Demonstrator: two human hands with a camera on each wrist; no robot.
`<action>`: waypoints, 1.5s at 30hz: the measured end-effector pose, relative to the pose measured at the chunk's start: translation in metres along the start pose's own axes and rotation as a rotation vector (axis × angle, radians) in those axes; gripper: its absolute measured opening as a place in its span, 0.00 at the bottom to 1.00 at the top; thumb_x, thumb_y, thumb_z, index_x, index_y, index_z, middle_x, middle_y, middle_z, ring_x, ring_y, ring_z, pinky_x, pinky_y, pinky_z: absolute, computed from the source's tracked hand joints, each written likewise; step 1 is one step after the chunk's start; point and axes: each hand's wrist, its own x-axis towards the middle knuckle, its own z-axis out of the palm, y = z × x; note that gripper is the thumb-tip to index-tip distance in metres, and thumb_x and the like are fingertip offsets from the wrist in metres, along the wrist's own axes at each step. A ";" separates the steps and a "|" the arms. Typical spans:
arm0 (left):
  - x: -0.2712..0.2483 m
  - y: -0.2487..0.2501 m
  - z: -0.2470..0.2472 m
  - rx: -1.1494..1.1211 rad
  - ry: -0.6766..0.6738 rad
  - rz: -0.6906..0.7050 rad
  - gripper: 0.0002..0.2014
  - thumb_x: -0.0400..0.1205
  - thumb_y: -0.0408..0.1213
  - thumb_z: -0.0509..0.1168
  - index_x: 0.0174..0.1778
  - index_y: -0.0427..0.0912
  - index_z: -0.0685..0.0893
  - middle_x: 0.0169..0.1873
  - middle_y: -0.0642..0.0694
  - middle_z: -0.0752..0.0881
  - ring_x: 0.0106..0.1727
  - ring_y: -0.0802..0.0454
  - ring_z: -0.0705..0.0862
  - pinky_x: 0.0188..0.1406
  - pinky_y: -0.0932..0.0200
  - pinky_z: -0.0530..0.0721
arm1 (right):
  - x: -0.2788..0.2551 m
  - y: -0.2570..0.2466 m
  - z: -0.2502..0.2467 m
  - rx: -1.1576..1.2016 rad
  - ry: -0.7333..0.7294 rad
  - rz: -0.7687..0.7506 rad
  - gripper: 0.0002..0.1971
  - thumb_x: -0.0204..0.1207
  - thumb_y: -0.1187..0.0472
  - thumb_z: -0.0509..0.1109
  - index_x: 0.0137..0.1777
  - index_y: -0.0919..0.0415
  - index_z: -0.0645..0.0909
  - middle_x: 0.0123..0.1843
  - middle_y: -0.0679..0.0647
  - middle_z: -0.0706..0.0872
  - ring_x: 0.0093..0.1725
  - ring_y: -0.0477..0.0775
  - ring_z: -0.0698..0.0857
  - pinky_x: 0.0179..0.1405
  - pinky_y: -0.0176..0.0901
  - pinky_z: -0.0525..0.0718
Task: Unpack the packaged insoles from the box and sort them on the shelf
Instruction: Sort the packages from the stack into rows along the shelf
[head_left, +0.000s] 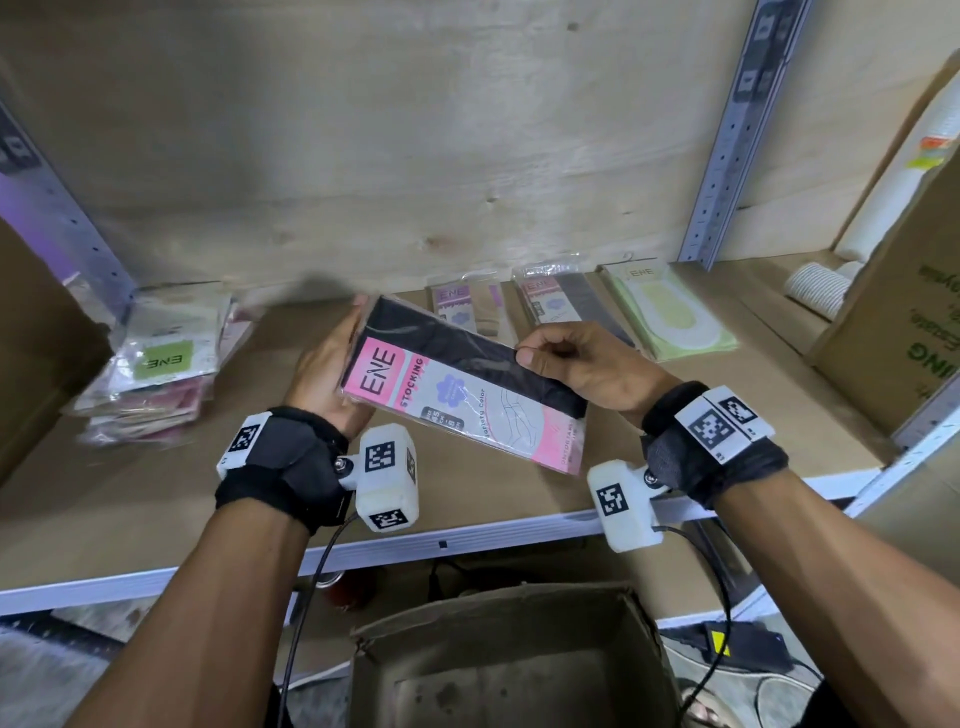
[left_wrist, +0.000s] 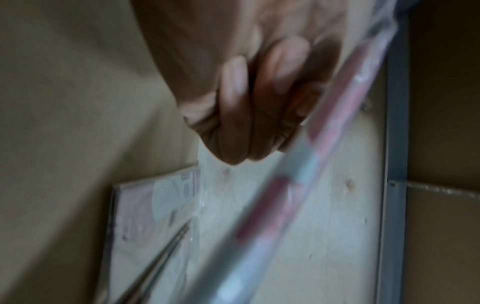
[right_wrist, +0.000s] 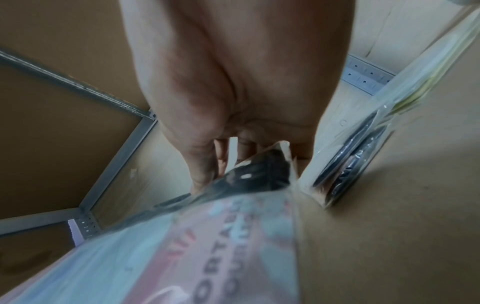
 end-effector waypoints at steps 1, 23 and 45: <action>0.000 0.003 0.005 -0.053 -0.028 -0.026 0.20 0.87 0.40 0.65 0.76 0.45 0.77 0.63 0.42 0.85 0.49 0.45 0.89 0.54 0.55 0.88 | 0.000 0.000 0.000 0.015 -0.001 -0.006 0.05 0.82 0.58 0.69 0.48 0.56 0.87 0.44 0.52 0.87 0.46 0.47 0.83 0.53 0.39 0.79; 0.013 0.001 0.096 -0.040 -0.536 -0.167 0.15 0.81 0.45 0.73 0.61 0.44 0.88 0.56 0.40 0.92 0.53 0.43 0.92 0.51 0.53 0.91 | 0.014 0.029 -0.039 0.370 0.559 0.247 0.12 0.83 0.65 0.65 0.39 0.56 0.84 0.41 0.55 0.85 0.44 0.56 0.82 0.43 0.45 0.79; 0.056 -0.028 0.178 0.275 -0.310 -0.103 0.14 0.73 0.22 0.77 0.51 0.41 0.89 0.51 0.37 0.92 0.49 0.41 0.93 0.60 0.43 0.89 | 0.007 0.054 -0.079 -0.320 0.455 0.414 0.18 0.76 0.59 0.74 0.65 0.61 0.84 0.59 0.55 0.88 0.55 0.52 0.85 0.51 0.36 0.76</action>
